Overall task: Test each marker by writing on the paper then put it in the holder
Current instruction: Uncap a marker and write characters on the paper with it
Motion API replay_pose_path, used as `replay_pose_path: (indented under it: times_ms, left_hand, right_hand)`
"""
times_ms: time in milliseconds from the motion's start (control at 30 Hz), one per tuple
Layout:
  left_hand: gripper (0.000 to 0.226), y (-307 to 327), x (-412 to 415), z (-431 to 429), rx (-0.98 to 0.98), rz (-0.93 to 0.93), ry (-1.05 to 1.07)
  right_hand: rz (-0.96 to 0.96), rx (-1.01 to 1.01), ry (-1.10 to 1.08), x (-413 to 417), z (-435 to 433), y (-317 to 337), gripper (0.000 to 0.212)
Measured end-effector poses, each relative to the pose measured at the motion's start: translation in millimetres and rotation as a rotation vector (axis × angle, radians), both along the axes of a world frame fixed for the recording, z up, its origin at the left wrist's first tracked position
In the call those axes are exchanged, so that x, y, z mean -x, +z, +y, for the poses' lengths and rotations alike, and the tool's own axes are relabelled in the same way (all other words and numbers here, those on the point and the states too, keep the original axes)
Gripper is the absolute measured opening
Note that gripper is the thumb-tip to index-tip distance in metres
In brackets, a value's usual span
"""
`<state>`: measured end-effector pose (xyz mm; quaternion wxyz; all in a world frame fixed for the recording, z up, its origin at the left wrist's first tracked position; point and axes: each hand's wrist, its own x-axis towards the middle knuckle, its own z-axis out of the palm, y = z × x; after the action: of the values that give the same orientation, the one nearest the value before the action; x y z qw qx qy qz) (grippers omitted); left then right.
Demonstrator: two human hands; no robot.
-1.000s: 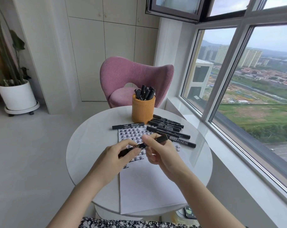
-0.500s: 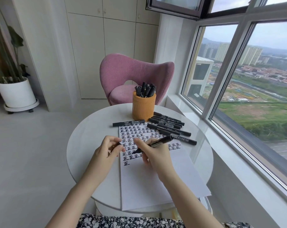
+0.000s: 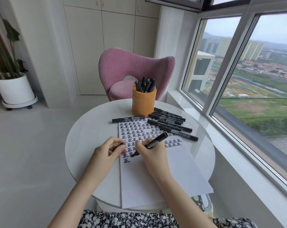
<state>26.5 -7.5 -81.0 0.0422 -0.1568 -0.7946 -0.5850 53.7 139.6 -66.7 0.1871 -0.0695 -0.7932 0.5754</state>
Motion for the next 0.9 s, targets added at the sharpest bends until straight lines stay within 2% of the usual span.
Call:
replay_pose_path:
  times_ms: [567, 900]
  left_hand:
    - [0.006, -4.1, 2.7, -1.9, 0.039, 0.001, 0.015]
    - [0.006, -4.6, 2.3, -2.4, 0.034, -0.002, 0.007]
  right_hand:
    - [-0.094, -0.064, -0.013, 3.3, -1.1, -5.1, 0.04]
    - [-0.055, -0.038, -0.021, 0.3, -0.3, -3.0, 0.028]
